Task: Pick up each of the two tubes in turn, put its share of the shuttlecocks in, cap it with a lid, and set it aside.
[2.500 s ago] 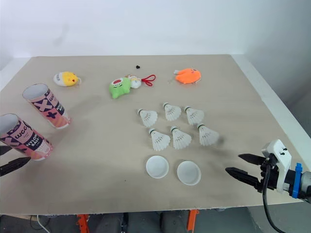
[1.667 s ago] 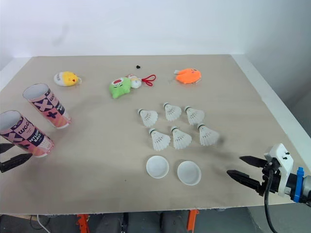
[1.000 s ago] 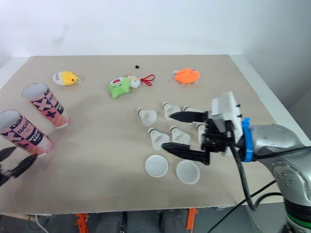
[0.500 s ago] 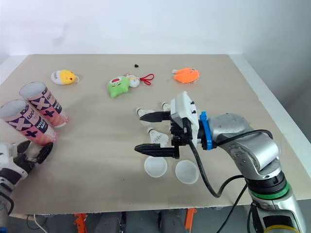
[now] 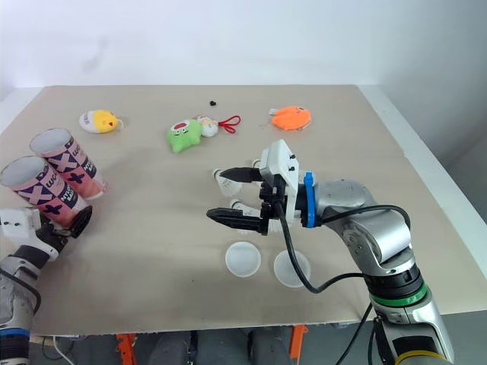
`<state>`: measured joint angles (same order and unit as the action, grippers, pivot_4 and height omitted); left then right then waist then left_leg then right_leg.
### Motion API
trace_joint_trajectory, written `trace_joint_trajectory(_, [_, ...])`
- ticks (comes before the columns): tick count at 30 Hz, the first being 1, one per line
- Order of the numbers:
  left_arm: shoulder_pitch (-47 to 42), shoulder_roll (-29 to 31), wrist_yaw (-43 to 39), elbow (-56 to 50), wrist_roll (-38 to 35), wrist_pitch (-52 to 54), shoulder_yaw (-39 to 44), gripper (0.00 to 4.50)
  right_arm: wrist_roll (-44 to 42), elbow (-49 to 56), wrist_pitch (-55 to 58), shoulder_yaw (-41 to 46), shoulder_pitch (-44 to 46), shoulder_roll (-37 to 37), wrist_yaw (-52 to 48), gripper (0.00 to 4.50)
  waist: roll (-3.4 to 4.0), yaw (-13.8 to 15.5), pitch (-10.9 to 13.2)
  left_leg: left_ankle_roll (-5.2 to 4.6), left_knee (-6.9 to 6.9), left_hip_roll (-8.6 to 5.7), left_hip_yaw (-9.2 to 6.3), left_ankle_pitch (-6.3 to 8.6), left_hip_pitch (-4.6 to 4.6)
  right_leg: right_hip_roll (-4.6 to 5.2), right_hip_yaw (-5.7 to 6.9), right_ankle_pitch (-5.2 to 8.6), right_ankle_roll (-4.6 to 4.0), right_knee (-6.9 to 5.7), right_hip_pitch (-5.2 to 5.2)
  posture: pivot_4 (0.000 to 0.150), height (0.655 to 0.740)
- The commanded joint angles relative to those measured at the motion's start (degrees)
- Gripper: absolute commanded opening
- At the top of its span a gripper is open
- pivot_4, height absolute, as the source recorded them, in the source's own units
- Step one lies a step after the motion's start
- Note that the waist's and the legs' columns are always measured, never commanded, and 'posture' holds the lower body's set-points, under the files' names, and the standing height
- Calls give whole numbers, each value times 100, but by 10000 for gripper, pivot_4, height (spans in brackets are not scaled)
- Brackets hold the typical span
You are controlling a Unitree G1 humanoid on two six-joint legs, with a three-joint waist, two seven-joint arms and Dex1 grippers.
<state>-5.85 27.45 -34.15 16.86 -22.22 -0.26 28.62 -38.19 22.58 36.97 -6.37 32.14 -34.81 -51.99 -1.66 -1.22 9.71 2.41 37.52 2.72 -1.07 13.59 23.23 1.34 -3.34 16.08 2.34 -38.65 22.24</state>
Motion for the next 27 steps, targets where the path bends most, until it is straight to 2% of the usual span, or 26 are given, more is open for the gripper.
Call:
trace_joint_trajectory(1, [-122,15,69,171,77,-152,-93,45000,27,27,-58,66,131,88,30,44738,0,0,0,0,0,0,0,-1,0,0,0,0,0,-3,0,1500,7400])
trace_joint_trajectory(16, [-418,25,156,546,130,-386,-328,45000,183,-20,-59,65,76,237,31,44738,2,0,1,2,0,-4,-2,-20,-3,0,0,-2,-4,-29,8,1500,7400])
trace_joint_trajectory(20, [-355,27,174,486,96,-308,-329,33480,221,-13,-75,51,22,237,14,45000,2,0,1,5,0,-4,-3,-22,-3,0,0,-2,-4,-29,8,1500,7400])
trace_joint_trajectory(24, [-215,26,192,344,38,-290,-281,33480,250,22,-73,48,-38,218,-3,45000,3,-8,1,5,0,-4,-2,-22,-4,0,-1,-2,-4,-29,8,1500,7400])
trace_joint_trajectory(27, [177,76,206,-145,-67,-189,-152,33480,351,204,-85,72,-303,123,76,45000,2,-14,1,5,-2,-3,1,-22,-3,1,-4,-2,-3,-28,9,1500,7400])
